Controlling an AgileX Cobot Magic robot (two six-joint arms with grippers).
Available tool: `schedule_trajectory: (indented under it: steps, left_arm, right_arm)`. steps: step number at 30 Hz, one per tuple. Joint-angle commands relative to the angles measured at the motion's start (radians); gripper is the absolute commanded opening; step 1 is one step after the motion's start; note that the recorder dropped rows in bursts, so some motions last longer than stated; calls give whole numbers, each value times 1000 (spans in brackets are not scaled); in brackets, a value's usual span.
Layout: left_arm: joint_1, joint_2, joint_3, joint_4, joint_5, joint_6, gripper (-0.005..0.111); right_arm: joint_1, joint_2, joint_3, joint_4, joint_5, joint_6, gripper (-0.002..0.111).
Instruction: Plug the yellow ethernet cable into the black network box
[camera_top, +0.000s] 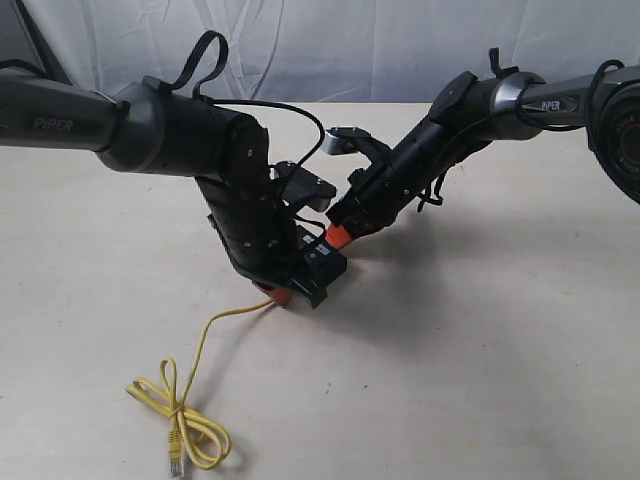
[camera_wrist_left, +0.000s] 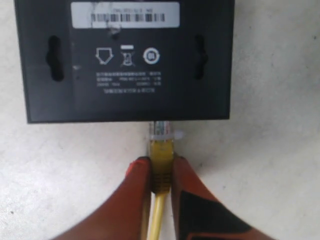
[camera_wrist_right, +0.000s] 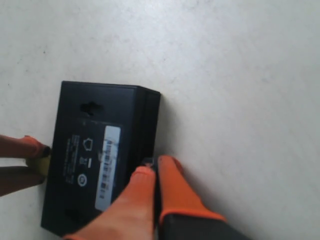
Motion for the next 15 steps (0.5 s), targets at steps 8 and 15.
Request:
schedule_trajectory:
  steps: [8, 15]
  left_arm:
    - [11, 2, -4, 19, -57, -11, 0]
    - [11, 2, -4, 12, -49, -9, 0]
  right_arm:
    - [6, 16, 6, -66, 16, 0, -1]
    - [6, 16, 6, -66, 12, 0, -1]
